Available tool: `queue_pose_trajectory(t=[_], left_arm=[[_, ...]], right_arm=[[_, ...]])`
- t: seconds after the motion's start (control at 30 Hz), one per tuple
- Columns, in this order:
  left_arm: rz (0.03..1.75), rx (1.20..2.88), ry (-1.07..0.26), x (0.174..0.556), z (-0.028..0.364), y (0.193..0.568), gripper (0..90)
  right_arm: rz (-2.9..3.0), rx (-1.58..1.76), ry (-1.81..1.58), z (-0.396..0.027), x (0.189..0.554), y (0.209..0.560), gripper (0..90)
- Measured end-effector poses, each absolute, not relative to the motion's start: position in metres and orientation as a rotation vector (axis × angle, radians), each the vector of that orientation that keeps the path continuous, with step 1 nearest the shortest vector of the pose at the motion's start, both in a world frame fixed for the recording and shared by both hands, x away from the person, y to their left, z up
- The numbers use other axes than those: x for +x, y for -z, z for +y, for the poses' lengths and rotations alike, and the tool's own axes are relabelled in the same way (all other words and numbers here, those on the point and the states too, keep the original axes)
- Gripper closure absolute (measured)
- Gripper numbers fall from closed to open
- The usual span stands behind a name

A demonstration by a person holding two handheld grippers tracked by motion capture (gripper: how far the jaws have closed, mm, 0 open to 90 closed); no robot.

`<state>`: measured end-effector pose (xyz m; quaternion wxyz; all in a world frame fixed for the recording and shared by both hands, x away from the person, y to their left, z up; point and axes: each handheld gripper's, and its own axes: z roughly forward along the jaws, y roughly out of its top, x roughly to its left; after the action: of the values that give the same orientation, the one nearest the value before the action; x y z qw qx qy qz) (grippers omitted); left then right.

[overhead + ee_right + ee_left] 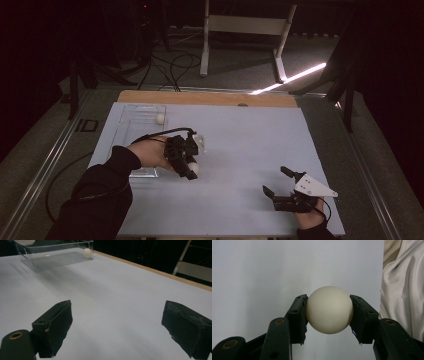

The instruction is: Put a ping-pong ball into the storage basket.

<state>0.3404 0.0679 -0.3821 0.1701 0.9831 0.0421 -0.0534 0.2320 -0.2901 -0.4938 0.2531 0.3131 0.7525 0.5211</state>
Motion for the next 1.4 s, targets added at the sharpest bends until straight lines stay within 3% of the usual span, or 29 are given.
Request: queue_pose_trajectory(t=[1.4], left_arm=[[0.193, 2.737, 0.058, 0.345, 0.117, 0.339, 52.2]], right_arm=[[2.044, 0.853, -1.416, -0.29, 0.232, 0.494, 9.7]])
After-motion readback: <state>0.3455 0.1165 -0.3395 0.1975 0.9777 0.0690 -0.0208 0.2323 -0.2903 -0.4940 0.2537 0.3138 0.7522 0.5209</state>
